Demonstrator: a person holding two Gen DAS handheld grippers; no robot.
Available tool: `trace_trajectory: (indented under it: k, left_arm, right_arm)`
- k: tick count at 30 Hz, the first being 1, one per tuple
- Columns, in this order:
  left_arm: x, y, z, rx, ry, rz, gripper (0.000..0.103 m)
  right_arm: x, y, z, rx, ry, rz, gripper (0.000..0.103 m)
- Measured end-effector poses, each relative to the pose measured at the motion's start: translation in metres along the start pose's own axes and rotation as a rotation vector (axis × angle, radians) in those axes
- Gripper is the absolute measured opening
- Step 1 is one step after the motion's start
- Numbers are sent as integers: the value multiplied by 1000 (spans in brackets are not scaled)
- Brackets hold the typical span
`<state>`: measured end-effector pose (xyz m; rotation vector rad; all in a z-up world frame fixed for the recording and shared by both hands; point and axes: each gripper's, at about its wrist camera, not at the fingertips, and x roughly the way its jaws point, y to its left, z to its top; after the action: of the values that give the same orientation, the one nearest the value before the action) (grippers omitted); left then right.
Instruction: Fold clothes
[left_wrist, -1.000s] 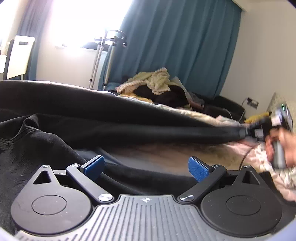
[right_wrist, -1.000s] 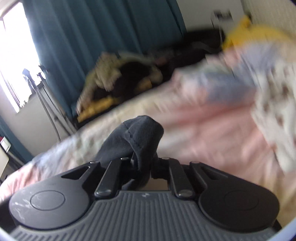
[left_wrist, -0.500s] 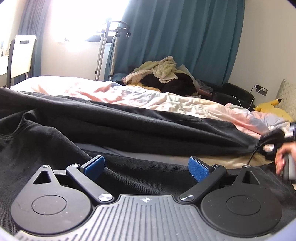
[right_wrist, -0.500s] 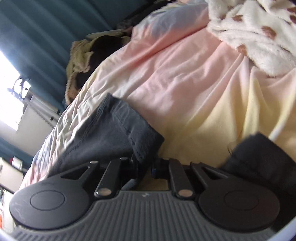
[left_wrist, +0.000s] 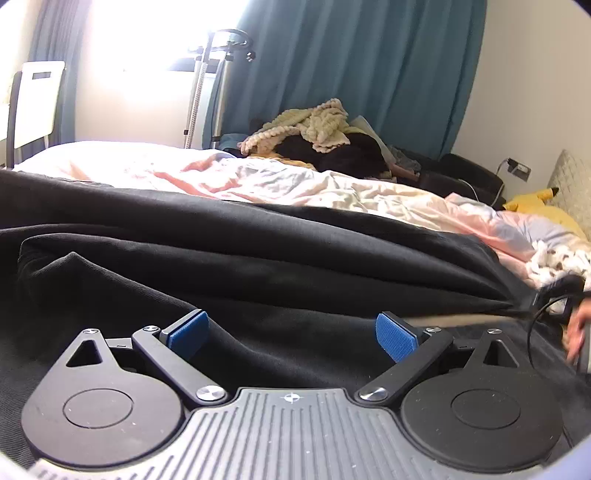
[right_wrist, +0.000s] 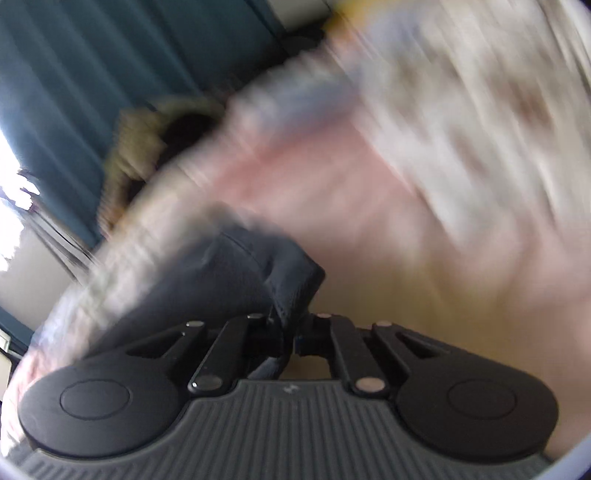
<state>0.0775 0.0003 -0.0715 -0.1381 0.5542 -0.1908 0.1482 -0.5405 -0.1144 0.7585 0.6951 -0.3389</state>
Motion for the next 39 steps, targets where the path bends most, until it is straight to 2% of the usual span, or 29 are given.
trace_trajectory:
  k: [2, 4, 5, 12, 18, 25, 28, 32, 34, 39]
  left_arm:
    - [0, 0, 0, -3, 8, -7, 98]
    - [1, -2, 1, 12, 2, -6, 98]
    - [2, -3, 1, 22, -5, -2, 98]
    - [1, -12, 1, 57, -34, 16, 98]
    - [-13, -13, 2, 61, -58, 8, 98]
    - [-48, -9, 14, 71, -105, -37, 98]
    - [-73, -7, 22, 117, -146, -6, 98]
    - [-116, 7, 37, 108, -187, 32, 98]
    - [-141, 21, 44, 113, -208, 83, 98]
    - [-196, 98, 49, 36, -223, 217, 98]
  right_arm:
    - [-15, 6, -3, -48, -38, -2, 8]
    - [-29, 12, -5, -97, -77, -3, 25]
    - [-36, 15, -6, -121, -96, -4, 40]
    - [-101, 45, -26, -280, -206, 5, 40]
    - [-179, 69, -76, -376, -266, 130, 40]
    - [-214, 96, -121, -484, -288, 256, 40]
    - [-216, 104, -133, -542, -273, 276, 40]
    - [-224, 110, -144, -594, -269, 298, 40]
    - [-232, 111, -142, -602, -272, 339, 40]
    - [-262, 108, -124, -611, -280, 445, 40]
